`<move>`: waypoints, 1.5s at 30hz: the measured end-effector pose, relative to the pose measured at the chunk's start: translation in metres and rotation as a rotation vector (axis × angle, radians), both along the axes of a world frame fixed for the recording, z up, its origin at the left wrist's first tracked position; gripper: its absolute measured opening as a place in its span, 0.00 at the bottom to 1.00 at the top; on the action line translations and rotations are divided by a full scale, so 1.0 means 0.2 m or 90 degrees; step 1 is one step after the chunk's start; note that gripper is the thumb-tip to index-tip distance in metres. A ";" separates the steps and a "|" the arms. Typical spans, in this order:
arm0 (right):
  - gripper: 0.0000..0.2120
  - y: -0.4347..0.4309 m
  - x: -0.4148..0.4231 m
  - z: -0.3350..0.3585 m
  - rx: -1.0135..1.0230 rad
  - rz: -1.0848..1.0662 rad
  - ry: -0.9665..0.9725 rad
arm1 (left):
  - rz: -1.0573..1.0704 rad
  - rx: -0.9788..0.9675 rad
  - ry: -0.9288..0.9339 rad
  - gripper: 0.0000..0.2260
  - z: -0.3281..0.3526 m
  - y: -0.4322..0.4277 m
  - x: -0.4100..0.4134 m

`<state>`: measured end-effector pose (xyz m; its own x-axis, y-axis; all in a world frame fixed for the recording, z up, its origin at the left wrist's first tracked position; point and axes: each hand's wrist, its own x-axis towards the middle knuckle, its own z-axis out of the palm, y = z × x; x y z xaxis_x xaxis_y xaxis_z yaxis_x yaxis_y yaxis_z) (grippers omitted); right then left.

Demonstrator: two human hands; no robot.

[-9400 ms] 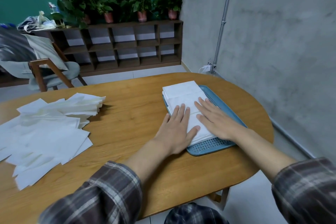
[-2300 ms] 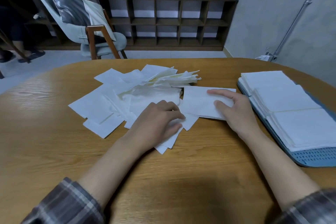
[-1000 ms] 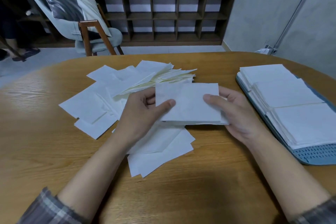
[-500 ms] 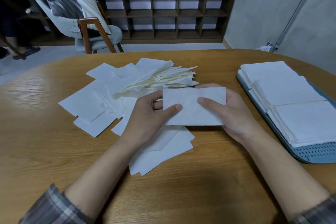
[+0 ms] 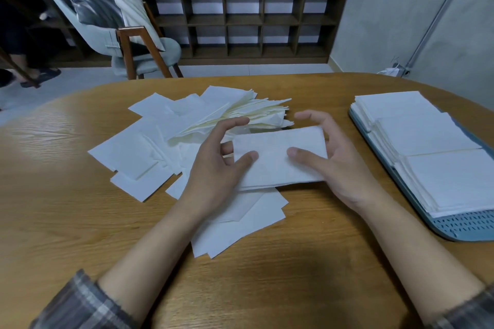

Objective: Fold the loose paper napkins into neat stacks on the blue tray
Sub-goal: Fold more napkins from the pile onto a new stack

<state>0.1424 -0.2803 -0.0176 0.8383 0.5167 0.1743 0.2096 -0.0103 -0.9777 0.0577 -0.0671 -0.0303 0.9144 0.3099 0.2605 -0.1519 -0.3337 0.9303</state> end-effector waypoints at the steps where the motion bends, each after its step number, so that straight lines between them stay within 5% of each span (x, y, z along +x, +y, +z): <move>1: 0.19 0.00 0.00 0.00 0.022 0.036 0.014 | 0.001 0.007 -0.009 0.21 0.00 0.01 0.00; 5: 0.10 -0.01 0.02 -0.02 -0.076 0.007 -0.054 | -0.074 0.047 -0.005 0.21 0.02 0.03 -0.01; 10: 0.15 -0.04 0.08 -0.05 -0.114 -0.172 -0.079 | -0.122 0.434 0.082 0.18 0.00 0.16 -0.01; 20: 0.17 -0.05 0.09 -0.06 -0.147 -0.227 -0.094 | -0.113 0.480 0.073 0.14 0.00 0.20 -0.01; 27: 0.17 -0.04 0.09 -0.06 -0.149 -0.224 -0.098 | -0.094 0.427 0.019 0.05 0.00 0.22 0.00; 41: 0.13 -0.04 0.06 -0.04 -0.124 -0.213 -0.149 | -0.091 0.165 -0.020 0.06 0.06 0.12 -0.05; 45: 0.08 -0.03 0.03 0.00 -0.078 -0.097 -0.152 | -0.107 0.106 -0.023 0.07 0.06 0.07 -0.05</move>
